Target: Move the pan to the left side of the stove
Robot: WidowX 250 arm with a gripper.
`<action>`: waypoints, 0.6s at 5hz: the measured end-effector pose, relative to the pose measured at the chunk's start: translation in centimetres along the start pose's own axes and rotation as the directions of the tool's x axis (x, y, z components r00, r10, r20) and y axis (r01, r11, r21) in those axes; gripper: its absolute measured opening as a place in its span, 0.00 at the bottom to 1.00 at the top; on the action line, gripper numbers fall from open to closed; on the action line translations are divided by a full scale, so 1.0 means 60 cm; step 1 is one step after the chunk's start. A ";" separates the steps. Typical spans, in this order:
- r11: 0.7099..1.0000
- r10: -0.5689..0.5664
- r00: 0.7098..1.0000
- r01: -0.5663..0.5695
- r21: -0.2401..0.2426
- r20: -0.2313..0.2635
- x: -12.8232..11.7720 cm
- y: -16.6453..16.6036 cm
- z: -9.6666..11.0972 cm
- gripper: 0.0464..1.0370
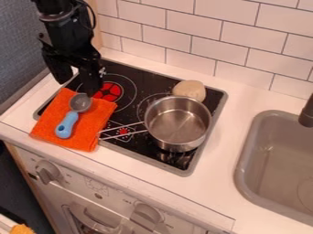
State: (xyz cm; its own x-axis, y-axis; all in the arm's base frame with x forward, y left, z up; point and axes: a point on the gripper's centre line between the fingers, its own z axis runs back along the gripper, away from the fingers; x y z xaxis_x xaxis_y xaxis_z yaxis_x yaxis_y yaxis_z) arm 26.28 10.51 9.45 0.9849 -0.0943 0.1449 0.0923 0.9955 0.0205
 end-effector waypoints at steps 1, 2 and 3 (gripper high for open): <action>1.000 0.005 1.000 -0.006 -0.016 -0.026 -0.006 -0.005 -0.013 0.96; 0.996 -0.081 0.996 0.079 -0.050 -0.037 0.005 -0.071 -0.026 0.96; 0.981 -0.183 0.983 0.181 -0.073 -0.017 0.021 -0.144 -0.021 0.96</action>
State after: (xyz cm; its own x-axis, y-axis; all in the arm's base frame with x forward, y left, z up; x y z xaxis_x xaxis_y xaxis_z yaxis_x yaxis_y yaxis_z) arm 26.91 1.79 8.21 0.9538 -0.2747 0.1214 0.2797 0.9597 -0.0258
